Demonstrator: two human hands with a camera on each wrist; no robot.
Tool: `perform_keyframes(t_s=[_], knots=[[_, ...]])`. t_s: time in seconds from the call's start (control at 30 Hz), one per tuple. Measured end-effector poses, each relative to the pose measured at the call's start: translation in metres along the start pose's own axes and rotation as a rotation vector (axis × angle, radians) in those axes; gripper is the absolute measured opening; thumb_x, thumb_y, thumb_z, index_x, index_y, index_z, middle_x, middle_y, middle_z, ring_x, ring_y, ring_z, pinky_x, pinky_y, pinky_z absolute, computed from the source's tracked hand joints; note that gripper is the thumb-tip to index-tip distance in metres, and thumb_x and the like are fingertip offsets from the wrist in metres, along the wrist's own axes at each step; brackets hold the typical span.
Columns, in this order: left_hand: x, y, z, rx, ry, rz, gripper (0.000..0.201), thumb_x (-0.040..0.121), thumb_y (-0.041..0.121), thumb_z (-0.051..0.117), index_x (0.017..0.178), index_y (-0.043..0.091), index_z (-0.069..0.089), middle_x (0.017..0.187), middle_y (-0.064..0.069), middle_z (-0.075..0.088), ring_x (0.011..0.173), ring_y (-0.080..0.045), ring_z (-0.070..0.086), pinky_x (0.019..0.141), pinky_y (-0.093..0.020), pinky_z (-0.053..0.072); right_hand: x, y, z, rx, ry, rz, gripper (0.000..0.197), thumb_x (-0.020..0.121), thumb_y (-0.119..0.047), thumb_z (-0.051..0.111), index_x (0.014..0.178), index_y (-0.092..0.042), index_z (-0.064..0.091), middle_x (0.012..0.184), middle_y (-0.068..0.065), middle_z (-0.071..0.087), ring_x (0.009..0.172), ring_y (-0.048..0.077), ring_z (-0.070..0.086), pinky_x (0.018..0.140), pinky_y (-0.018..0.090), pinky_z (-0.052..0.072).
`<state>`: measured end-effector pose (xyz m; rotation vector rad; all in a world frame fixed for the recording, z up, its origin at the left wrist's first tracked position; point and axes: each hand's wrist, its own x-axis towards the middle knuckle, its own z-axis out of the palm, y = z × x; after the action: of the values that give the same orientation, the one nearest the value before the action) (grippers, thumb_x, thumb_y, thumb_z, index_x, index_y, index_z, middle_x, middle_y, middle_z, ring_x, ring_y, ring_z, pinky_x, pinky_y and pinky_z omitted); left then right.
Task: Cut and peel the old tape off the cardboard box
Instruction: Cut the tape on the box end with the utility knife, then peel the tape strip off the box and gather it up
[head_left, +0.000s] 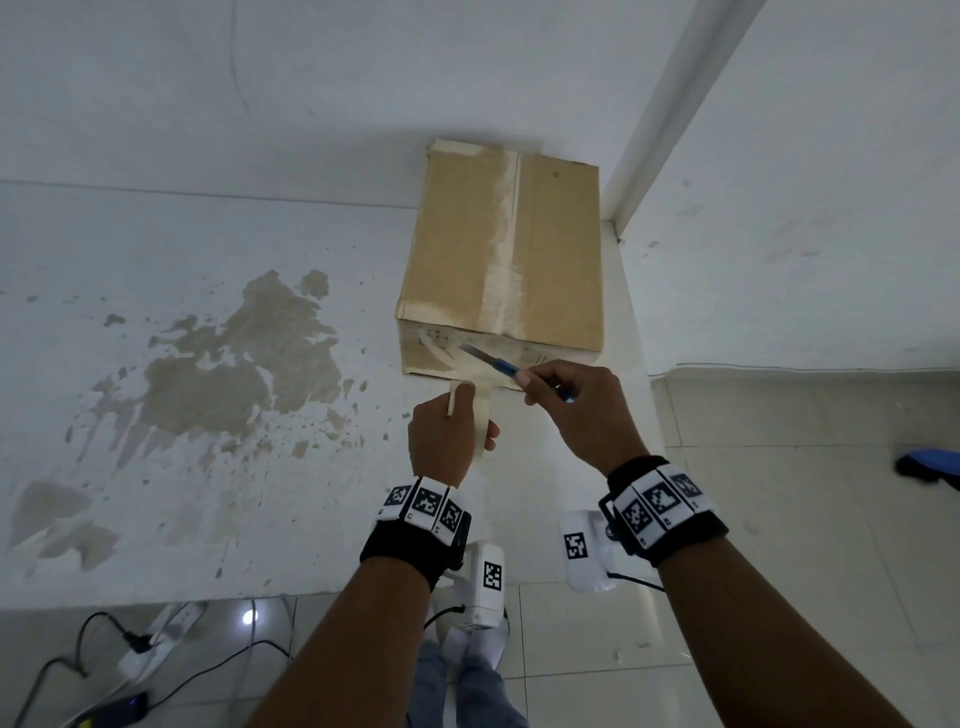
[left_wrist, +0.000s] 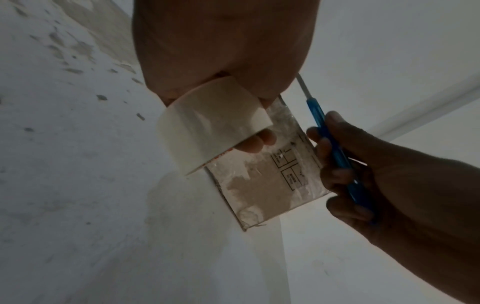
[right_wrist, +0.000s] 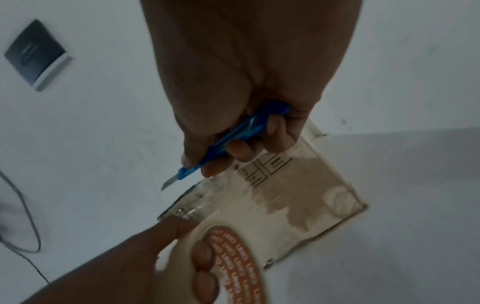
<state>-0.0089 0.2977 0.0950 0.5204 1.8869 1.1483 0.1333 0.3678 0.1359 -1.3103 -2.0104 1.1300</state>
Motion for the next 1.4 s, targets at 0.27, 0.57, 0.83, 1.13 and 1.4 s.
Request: perform_keyframes(t_s=[0.27, 0.57, 0.83, 1.13, 1.4], knots=[[-0.001, 0.006, -0.005, 0.004, -0.014, 0.019, 0.051, 0.101, 0.032, 0.044, 0.069, 0.006, 0.073, 0.051, -0.002, 0.070, 0.048, -0.018, 0.065, 0.064, -0.033, 0.055, 0.004, -0.009, 0.015, 0.266, -0.265, 0.039, 0.032, 0.105, -0.017, 0.051, 0.134, -0.021, 0.064, 0.104, -0.009, 0.073, 0.072, 0.007, 0.047, 0.061, 0.021, 0.043], [-0.001, 0.007, -0.006, -0.019, -0.003, 0.024, 0.057, 0.101, 0.033, 0.046, 0.053, 0.011, 0.068, 0.049, -0.004, 0.070, 0.050, -0.022, 0.065, 0.070, -0.041, 0.058, -0.008, -0.005, 0.015, 0.619, -0.205, 0.107, 0.042, 0.102, 0.004, 0.040, 0.132, -0.017, 0.062, 0.114, 0.004, 0.066, 0.083, 0.019, 0.045, 0.064, 0.026, 0.045], [-0.002, 0.000, 0.005, -0.110, 0.046, 0.033, 0.056, 0.095, 0.034, 0.053, 0.044, 0.021, 0.071, 0.052, -0.010, 0.071, 0.055, -0.028, 0.066, 0.070, -0.051, 0.059, -0.059, 0.067, 0.007, 0.423, 0.248, 0.618, 0.031, 0.099, -0.018, 0.050, 0.080, -0.022, 0.074, 0.067, -0.002, 0.057, 0.069, 0.018, 0.051, 0.067, 0.031, 0.053], [-0.015, -0.022, 0.037, -0.127, 0.059, 0.018, 0.053, 0.092, 0.038, 0.050, 0.045, 0.028, 0.073, 0.046, -0.001, 0.068, 0.054, -0.029, 0.064, 0.075, -0.060, 0.062, -0.099, 0.138, -0.009, -0.014, 0.227, 0.627, 0.017, 0.089, -0.014, 0.067, 0.104, -0.015, 0.075, 0.095, 0.003, 0.076, 0.086, 0.019, 0.070, 0.072, 0.019, 0.054], [-0.017, -0.023, 0.037, -0.114, 0.045, -0.003, 0.050, 0.089, 0.040, 0.050, 0.047, 0.027, 0.074, 0.049, -0.002, 0.069, 0.057, -0.029, 0.064, 0.080, -0.060, 0.060, -0.101, 0.136, -0.007, 0.011, 0.273, 0.573, 0.005, 0.088, -0.018, 0.073, 0.087, -0.013, 0.074, 0.080, -0.004, 0.070, 0.073, 0.013, 0.067, 0.077, 0.035, 0.059]])
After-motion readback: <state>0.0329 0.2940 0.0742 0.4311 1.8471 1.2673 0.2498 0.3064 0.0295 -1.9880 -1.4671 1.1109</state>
